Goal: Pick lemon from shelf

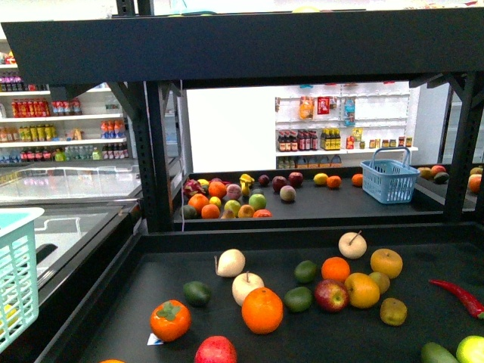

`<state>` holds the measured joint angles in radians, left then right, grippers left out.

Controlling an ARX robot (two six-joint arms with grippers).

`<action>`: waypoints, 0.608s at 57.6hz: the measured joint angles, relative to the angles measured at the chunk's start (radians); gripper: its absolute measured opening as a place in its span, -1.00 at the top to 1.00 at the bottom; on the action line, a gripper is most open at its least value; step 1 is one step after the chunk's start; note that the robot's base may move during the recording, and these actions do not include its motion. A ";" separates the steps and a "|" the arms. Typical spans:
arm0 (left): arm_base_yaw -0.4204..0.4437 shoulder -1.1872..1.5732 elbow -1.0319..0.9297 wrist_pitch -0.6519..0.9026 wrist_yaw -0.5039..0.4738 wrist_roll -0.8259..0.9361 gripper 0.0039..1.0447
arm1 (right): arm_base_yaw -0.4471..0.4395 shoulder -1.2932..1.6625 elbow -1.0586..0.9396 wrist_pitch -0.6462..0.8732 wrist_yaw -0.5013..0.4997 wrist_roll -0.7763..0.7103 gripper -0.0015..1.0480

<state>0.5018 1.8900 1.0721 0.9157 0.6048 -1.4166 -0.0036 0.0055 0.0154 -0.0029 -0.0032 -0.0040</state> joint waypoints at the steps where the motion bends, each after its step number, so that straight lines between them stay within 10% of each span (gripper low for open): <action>1: 0.002 -0.003 0.000 0.000 0.001 0.000 -0.86 | 0.000 0.000 0.000 0.000 0.000 0.000 -0.95; 35: 0.050 -0.158 -0.055 -0.255 0.050 0.130 -0.86 | 0.000 0.000 0.000 0.000 0.000 0.000 -0.95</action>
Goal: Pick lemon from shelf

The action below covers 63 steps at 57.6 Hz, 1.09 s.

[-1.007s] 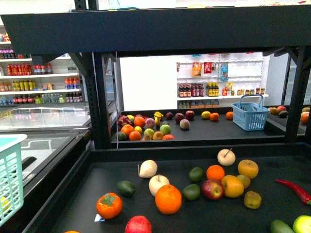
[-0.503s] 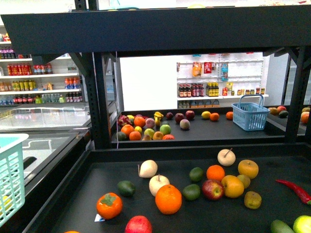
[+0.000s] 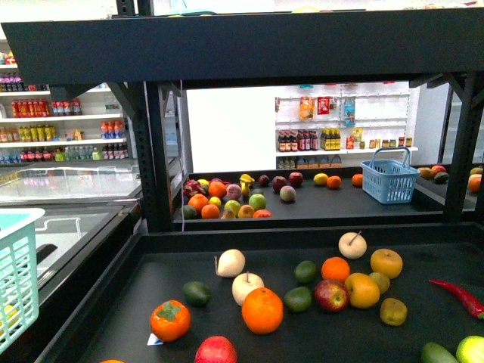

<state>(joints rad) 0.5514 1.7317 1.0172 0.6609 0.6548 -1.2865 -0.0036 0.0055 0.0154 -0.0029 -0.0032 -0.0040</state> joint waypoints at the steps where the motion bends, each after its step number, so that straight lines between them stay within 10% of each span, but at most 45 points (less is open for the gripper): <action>1: 0.000 -0.002 -0.001 -0.006 0.000 0.010 -0.86 | 0.000 0.000 0.000 0.000 0.000 0.000 -0.95; 35: 0.142 -0.684 -0.120 -0.825 -0.139 0.743 -0.85 | 0.000 0.000 0.000 0.000 0.000 0.000 -0.95; 40: 0.088 -0.914 -0.261 -0.679 -0.077 0.995 -0.55 | 0.000 0.000 0.000 0.000 0.000 0.000 -0.95; 58: -0.361 -1.512 -0.733 -0.735 -0.473 1.267 0.96 | 0.000 0.000 0.000 0.000 0.000 0.000 -0.95; 63: -0.473 -1.556 -0.789 -0.719 -0.614 1.274 0.96 | 0.000 0.000 0.000 0.000 0.000 0.000 -0.95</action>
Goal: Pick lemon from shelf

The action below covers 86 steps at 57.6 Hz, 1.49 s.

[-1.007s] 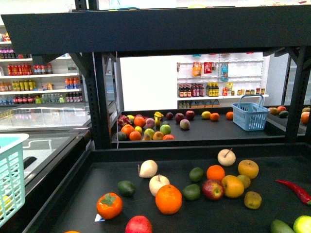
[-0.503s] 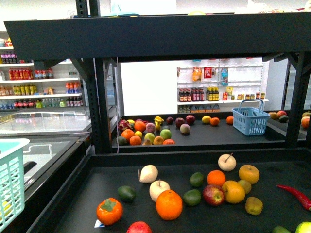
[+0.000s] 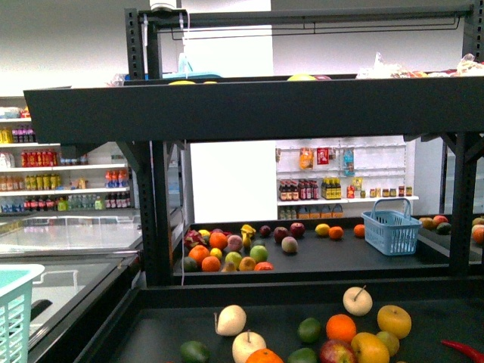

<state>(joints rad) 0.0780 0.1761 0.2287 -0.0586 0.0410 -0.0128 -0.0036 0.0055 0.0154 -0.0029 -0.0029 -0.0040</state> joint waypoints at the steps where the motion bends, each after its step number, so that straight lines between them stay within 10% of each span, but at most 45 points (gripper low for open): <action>1: -0.024 -0.007 -0.008 0.002 -0.021 0.000 0.96 | 0.000 0.000 0.000 0.000 0.001 0.000 -0.95; 62: -0.075 -0.171 -0.216 0.053 -0.040 0.002 0.96 | 0.000 -0.001 0.000 0.000 0.000 0.000 -0.95; 86: -0.075 -0.171 -0.216 0.053 -0.040 0.002 -0.74 | 0.000 -0.001 0.000 0.000 0.000 0.000 -0.95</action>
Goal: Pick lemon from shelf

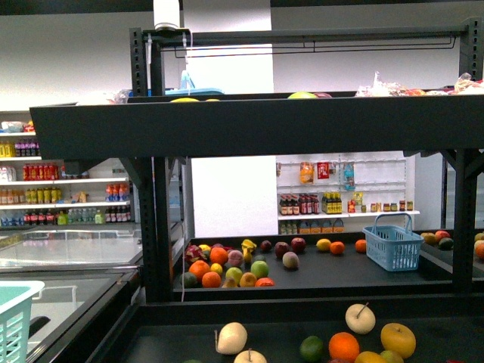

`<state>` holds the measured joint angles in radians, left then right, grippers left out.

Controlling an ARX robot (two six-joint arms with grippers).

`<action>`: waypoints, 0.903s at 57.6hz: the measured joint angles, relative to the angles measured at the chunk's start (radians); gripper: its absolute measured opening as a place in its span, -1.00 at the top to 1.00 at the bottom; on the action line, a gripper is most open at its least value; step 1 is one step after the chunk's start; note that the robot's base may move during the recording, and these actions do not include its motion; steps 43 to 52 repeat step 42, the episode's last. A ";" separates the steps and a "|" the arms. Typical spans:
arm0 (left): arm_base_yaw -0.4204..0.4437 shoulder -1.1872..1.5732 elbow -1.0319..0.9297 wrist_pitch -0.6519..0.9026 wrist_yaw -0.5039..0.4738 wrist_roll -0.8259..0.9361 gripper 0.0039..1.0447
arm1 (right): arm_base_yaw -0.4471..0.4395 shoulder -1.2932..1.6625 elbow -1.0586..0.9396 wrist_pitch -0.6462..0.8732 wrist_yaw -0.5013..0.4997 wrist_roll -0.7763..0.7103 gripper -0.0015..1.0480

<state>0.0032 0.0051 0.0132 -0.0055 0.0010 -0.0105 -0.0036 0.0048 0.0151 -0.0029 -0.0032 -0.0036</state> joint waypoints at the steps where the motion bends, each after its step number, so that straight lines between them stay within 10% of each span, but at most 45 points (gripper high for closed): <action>1: 0.000 0.000 0.000 0.000 0.000 0.000 -0.81 | 0.000 0.000 0.000 0.000 0.000 0.000 -0.95; 52: 0.000 0.000 0.000 0.000 0.000 0.002 -0.86 | 0.000 0.000 0.000 0.000 0.000 0.000 -0.95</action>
